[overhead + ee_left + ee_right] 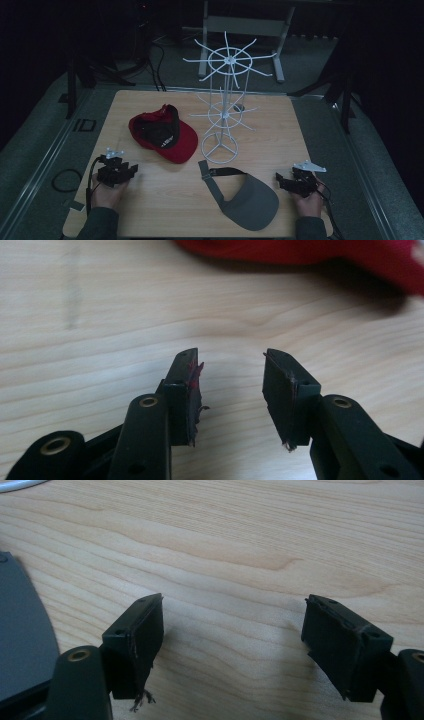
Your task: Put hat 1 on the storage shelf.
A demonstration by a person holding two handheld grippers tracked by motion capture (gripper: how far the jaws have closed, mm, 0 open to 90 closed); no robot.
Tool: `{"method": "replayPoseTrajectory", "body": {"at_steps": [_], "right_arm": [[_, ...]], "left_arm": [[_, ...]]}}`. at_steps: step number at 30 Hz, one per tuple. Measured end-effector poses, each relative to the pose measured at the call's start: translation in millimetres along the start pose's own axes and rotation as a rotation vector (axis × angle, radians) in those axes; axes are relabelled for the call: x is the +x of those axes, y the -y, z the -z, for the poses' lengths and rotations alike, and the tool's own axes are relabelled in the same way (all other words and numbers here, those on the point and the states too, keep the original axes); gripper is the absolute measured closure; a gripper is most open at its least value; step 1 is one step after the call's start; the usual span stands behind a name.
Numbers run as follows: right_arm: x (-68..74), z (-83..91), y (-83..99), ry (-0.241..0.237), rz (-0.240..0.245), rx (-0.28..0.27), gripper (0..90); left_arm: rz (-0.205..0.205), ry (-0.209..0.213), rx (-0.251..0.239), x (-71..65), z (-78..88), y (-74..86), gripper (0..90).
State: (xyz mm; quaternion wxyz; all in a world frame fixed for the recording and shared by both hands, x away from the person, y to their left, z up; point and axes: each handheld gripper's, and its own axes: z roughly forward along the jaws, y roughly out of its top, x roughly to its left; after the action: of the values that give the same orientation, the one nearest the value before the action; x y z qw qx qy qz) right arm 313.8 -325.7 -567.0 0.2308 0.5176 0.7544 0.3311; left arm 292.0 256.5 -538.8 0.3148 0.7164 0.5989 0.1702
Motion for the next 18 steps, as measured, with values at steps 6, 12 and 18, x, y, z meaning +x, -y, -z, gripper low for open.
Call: {"method": "replayPoseTrajectory", "body": {"at_steps": [6,12,18], "right_arm": [[0.1,0.0,0.0,0.0,-0.001,0.0,24.6],[0.1,-0.1,0.0,-0.002,0.0,0.0,24.2],[0.0,-0.1,0.0,-0.002,0.001,0.0,24.2]], "left_arm": [[-0.092,0.043,-0.017,-28.4,1.4,-10.1,60.4],[-0.128,0.053,-0.016,-50.5,-5.0,-17.2,53.9],[-0.131,0.051,-0.012,-65.3,-15.8,-19.4,43.9]]}}
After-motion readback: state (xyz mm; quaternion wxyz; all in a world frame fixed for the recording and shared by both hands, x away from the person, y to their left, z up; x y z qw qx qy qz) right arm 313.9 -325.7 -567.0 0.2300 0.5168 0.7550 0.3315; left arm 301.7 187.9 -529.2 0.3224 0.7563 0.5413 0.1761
